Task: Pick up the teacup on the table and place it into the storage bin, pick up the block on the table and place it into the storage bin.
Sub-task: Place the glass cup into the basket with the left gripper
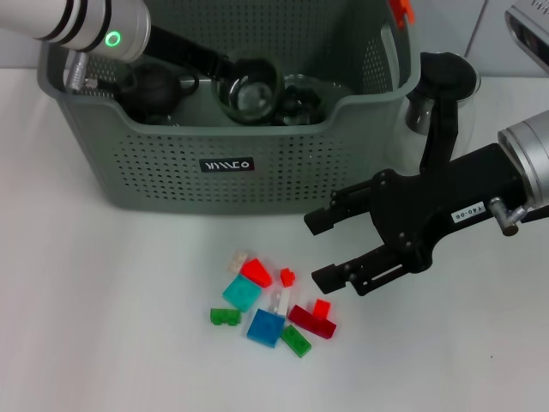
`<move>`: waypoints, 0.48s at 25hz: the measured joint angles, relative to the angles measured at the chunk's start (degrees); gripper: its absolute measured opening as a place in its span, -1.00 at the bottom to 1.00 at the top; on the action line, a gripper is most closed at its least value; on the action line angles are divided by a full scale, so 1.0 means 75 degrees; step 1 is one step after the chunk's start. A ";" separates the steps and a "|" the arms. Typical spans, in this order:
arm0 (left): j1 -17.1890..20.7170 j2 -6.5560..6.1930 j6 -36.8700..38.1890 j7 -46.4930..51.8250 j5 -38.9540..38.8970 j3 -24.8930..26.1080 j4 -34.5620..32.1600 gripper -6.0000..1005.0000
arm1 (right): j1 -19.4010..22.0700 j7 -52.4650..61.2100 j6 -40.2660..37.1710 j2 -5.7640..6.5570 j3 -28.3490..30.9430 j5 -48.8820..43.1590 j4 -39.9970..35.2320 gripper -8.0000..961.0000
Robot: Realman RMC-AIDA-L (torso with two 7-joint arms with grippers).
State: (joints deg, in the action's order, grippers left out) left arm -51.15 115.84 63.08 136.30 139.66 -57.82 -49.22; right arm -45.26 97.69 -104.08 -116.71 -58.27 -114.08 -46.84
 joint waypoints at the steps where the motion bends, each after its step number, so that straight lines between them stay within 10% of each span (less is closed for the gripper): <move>1: 0.0000 0.0000 0.0005 -0.0005 0.0000 -0.0001 0.0001 -0.71 | 0.0000 -0.0003 0.0000 0.0000 0.0000 0.0000 0.0000 0.74; 12: 0.0052 -0.0013 0.0426 0.0033 -0.0043 0.0099 -0.0393 -0.17 | 0.0030 -0.0006 -0.0058 0.0007 0.0049 0.0000 -0.0033 0.74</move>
State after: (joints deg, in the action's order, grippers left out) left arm -50.77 115.74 66.27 136.54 139.34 -57.08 -52.17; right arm -45.04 97.65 -104.51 -116.66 -57.90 -114.08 -47.09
